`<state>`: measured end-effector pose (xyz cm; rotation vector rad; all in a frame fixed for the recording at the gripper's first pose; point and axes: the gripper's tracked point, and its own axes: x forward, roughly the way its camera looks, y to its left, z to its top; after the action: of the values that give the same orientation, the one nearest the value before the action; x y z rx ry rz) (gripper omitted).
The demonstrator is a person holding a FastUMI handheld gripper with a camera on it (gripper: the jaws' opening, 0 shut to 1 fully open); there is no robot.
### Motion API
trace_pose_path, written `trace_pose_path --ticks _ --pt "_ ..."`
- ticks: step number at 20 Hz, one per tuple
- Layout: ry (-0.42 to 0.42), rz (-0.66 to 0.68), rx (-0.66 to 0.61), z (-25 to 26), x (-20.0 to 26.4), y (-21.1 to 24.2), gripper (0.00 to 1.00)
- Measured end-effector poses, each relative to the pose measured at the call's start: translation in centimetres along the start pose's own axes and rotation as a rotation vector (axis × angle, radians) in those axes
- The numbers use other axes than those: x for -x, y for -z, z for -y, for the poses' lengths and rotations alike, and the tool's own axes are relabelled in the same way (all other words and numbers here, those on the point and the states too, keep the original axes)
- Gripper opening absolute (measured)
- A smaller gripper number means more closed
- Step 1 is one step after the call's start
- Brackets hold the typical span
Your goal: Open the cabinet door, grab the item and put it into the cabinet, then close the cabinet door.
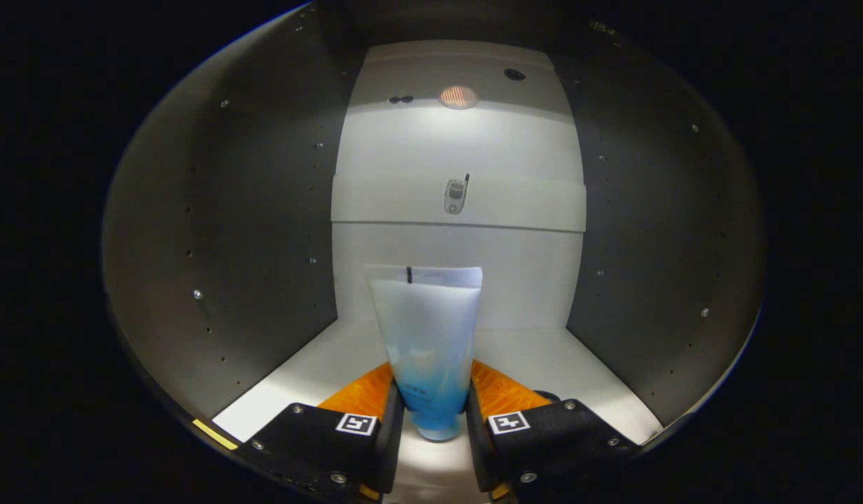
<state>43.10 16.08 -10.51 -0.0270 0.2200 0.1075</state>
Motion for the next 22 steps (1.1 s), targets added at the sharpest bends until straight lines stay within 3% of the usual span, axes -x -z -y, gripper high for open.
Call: trace_pose_path --ticks 7,8,12,13,22 --pt "0.007 0.010 0.023 0.0 -0.3 1.5 0.48" --pt "-0.002 -0.003 0.013 -0.3 -0.4 2.0 0.52" --pt "-0.002 0.068 0.006 -0.2 0.5 0.0 0.89" --pt "0.010 0.089 0.007 0.0 1.0 -0.7 0.92" --pt "0.042 0.131 -0.014 0.5 11.4 -4.3 0.93"
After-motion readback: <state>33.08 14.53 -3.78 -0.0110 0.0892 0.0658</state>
